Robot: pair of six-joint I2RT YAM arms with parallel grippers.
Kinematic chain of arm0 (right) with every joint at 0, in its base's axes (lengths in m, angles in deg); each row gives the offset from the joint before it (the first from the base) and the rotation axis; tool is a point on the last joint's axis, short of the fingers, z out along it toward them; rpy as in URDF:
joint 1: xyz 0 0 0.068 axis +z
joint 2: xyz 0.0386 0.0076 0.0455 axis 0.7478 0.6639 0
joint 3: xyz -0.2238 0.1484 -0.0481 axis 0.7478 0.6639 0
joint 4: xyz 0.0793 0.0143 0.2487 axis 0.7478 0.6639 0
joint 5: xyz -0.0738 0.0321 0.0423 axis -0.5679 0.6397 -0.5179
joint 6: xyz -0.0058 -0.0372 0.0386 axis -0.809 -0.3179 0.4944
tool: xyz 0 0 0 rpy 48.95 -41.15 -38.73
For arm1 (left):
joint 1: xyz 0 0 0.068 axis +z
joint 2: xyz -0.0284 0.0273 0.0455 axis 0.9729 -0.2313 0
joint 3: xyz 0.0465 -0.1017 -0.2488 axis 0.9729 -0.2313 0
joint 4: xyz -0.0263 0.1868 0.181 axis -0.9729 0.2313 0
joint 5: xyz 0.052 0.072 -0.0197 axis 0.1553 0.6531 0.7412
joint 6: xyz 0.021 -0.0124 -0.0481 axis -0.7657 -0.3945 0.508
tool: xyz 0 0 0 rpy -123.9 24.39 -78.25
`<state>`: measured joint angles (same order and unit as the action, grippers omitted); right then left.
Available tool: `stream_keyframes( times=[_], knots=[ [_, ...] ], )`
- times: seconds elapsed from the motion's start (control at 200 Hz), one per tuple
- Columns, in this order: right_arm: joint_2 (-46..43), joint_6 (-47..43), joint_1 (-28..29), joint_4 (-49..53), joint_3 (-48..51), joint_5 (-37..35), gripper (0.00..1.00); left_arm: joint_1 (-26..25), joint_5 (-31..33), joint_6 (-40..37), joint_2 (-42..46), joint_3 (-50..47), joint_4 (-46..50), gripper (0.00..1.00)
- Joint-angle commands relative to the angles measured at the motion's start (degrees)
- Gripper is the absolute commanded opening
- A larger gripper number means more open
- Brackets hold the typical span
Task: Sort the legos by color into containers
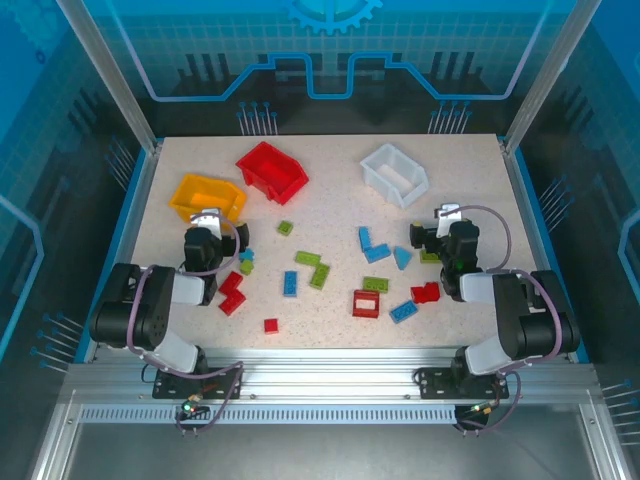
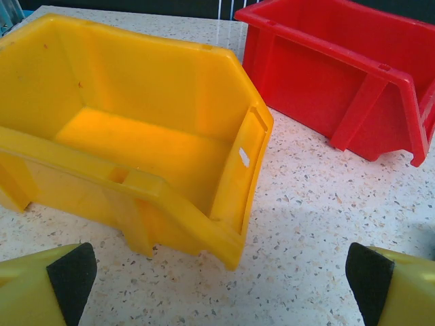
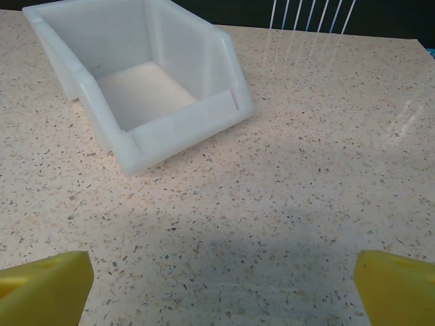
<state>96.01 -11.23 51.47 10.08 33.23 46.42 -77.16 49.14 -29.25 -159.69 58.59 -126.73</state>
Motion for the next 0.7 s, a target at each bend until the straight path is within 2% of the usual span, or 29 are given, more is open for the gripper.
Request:
stream_keyframes(
  times=[0.0, 0.695],
  knots=[
    [0.56, -0.61, 0.66, 0.06, -1.17, 0.84, 1.0, -0.08, 0.83, -0.35, 0.44, 1.33, -0.69, 0.99],
    [0.14, -1.0, 0.73, 0.21, -1.2, 1.19, 1.0, -0.06, -0.23, -0.5, 0.94, 0.15, -2.46, 0.99]
  ],
)
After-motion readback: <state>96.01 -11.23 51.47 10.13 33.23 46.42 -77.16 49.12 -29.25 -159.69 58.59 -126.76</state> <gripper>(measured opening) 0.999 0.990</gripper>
